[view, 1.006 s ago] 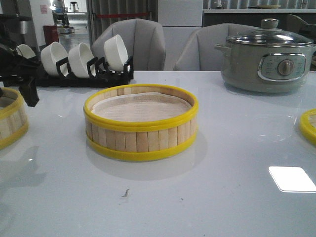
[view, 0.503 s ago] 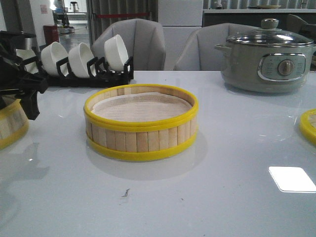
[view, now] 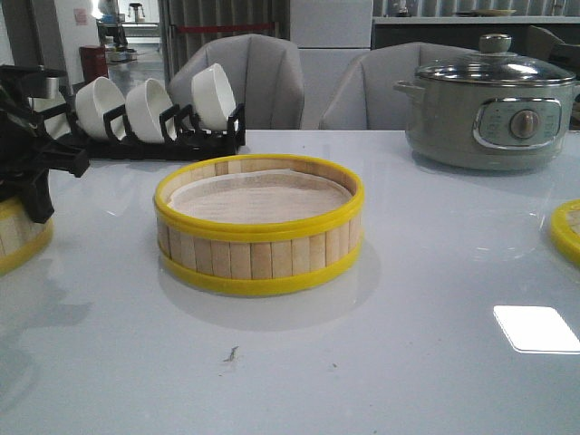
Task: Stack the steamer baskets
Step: 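Grip the basket rim with the left gripper and lift it over the center basket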
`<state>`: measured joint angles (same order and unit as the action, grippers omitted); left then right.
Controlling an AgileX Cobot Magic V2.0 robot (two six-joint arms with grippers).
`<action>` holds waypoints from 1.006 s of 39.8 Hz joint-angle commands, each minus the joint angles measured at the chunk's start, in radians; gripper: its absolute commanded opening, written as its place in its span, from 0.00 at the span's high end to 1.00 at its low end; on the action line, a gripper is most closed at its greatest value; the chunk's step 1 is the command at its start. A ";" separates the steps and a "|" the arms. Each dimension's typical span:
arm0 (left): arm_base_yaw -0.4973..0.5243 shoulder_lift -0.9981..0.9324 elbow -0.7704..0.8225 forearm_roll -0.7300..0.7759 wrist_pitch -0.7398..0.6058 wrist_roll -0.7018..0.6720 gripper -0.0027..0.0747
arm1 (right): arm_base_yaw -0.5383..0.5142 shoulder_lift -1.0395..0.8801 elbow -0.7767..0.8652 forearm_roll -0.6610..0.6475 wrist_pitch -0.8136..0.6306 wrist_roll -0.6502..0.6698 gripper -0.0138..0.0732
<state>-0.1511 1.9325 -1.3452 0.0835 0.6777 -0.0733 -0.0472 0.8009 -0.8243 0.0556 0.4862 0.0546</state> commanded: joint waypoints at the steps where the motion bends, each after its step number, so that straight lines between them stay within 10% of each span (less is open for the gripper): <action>1: -0.009 -0.055 -0.049 -0.005 -0.006 -0.005 0.86 | -0.004 -0.004 -0.037 -0.002 -0.090 -0.005 0.30; 40: -0.583 -0.061 -0.490 -0.006 0.168 -0.002 0.86 | -0.004 -0.004 -0.037 -0.001 -0.085 -0.005 0.30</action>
<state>-0.7010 1.9177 -1.7949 0.0536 0.9257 -0.0778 -0.0472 0.8009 -0.8243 0.0556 0.4862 0.0546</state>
